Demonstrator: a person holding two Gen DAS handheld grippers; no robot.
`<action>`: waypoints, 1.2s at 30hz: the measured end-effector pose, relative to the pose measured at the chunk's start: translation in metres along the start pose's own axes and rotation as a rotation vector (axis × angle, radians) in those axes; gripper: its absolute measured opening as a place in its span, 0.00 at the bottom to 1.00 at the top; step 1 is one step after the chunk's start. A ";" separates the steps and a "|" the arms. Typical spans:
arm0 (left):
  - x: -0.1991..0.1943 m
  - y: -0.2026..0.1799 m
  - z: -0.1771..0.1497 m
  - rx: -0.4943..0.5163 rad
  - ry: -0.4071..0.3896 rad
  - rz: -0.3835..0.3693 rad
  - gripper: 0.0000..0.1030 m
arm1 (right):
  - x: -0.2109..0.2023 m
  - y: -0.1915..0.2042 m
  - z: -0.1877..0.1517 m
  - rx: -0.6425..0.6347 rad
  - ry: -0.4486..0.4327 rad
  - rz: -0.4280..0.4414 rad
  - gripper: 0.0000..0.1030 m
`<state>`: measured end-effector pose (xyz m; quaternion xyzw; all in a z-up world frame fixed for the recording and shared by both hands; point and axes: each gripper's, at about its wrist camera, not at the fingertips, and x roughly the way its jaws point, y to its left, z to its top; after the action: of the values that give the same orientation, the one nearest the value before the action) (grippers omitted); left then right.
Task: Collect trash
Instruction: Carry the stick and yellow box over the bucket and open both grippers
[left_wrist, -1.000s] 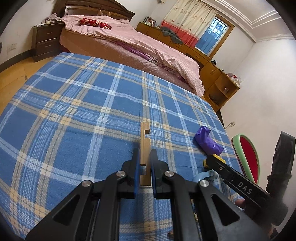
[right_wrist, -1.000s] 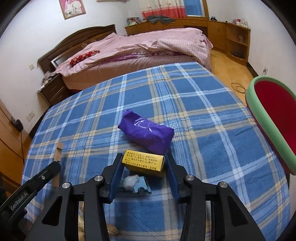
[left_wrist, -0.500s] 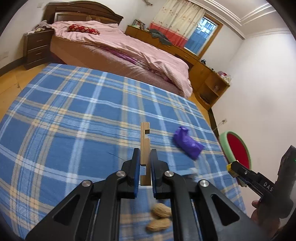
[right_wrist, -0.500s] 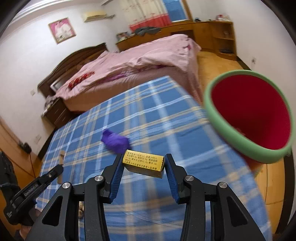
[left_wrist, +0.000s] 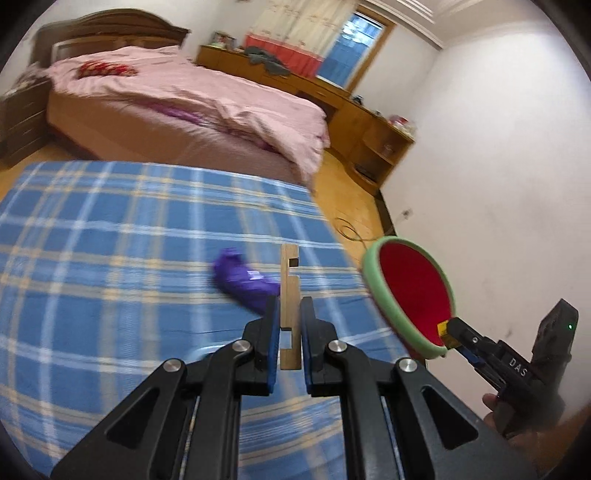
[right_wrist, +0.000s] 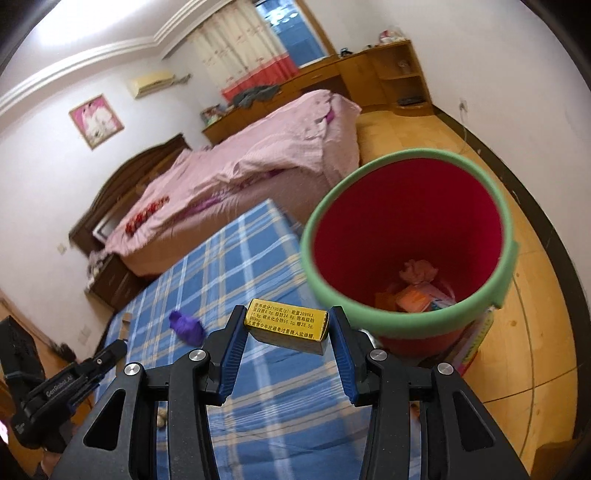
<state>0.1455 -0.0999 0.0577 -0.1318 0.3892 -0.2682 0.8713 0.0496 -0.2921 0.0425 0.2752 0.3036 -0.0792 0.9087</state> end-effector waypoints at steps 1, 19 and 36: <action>0.005 -0.012 0.001 0.019 0.006 -0.012 0.09 | -0.003 -0.008 0.003 0.011 -0.011 -0.005 0.44; 0.116 -0.143 -0.003 0.220 0.170 -0.128 0.09 | -0.006 -0.091 0.039 0.096 -0.072 -0.037 0.44; 0.143 -0.158 -0.007 0.278 0.178 -0.129 0.09 | 0.023 -0.107 0.044 0.116 -0.035 -0.020 0.46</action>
<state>0.1617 -0.3114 0.0353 -0.0105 0.4146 -0.3853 0.8243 0.0572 -0.4052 0.0095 0.3230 0.2851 -0.1106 0.8956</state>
